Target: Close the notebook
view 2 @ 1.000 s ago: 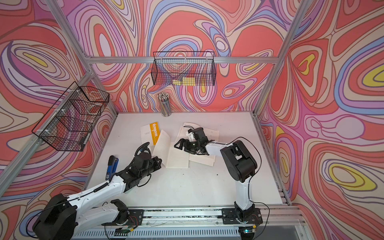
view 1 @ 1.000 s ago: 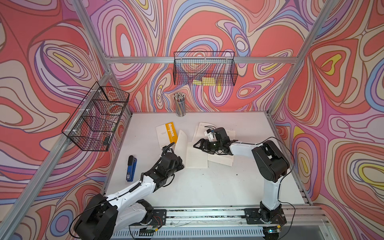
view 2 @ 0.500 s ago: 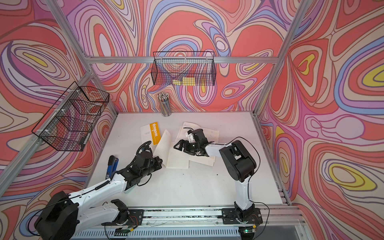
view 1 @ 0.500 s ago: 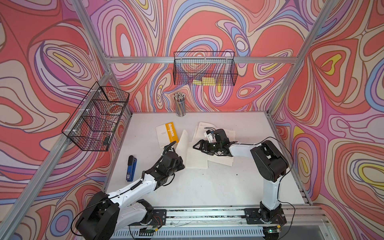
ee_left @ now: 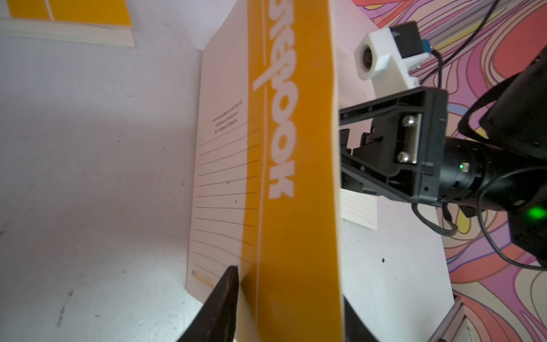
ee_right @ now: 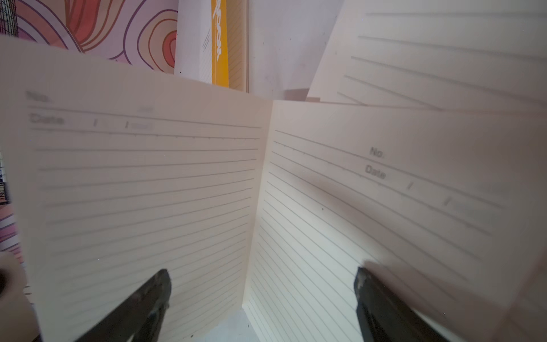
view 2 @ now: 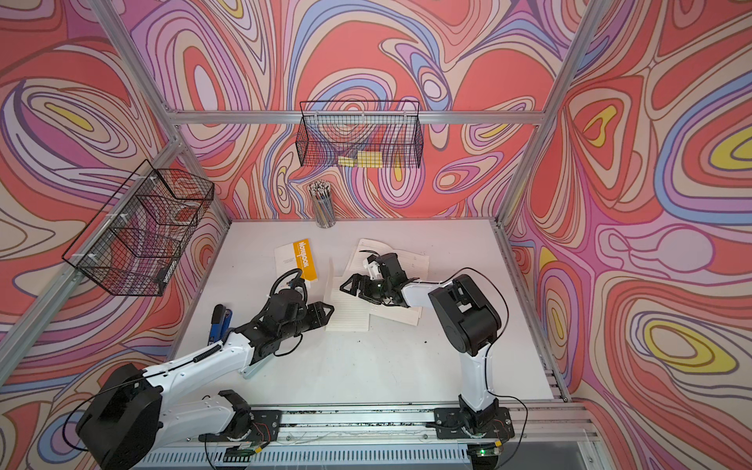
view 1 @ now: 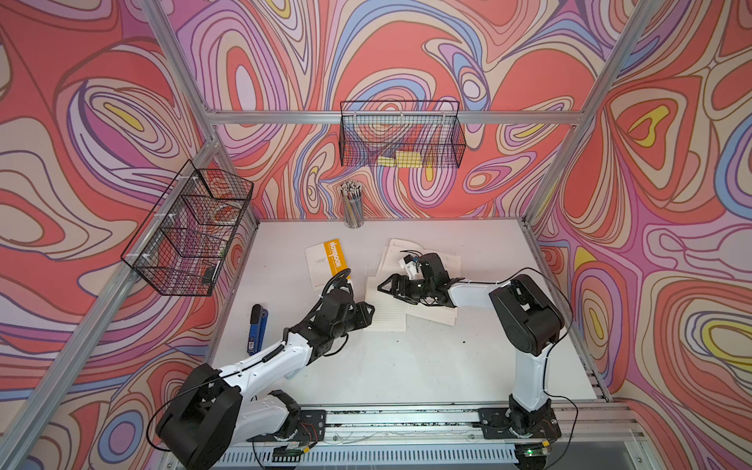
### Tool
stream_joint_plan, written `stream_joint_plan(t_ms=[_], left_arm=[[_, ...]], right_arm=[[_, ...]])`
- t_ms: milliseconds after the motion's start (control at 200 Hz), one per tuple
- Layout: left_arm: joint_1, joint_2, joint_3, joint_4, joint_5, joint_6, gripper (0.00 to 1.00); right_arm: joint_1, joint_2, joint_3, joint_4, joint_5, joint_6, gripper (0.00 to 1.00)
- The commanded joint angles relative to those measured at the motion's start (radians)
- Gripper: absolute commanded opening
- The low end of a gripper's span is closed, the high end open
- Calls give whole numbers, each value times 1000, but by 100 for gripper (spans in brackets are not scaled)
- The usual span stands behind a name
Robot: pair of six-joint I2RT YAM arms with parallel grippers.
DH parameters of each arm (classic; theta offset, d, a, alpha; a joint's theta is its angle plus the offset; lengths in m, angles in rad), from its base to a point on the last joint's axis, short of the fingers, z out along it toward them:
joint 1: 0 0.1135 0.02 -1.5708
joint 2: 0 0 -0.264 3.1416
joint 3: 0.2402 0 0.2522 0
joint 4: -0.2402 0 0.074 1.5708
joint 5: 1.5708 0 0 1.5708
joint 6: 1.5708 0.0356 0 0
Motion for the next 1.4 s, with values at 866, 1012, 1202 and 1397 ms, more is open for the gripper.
stream_joint_plan(t_ms=[866,1012,1202,1397], left_arm=[[-33,120,91,119,115,18,43],[-54,141,111,126,120,9,43],[-87,163,139,136,118,5,44],[-110,197,156,176,122,6,51]], right_arm=[[7,-285,134,-292,127,-129,98],[6,-279,138,-278,116,-121,98],[6,-272,135,-269,109,-117,98],[7,-279,125,-268,111,-121,98]])
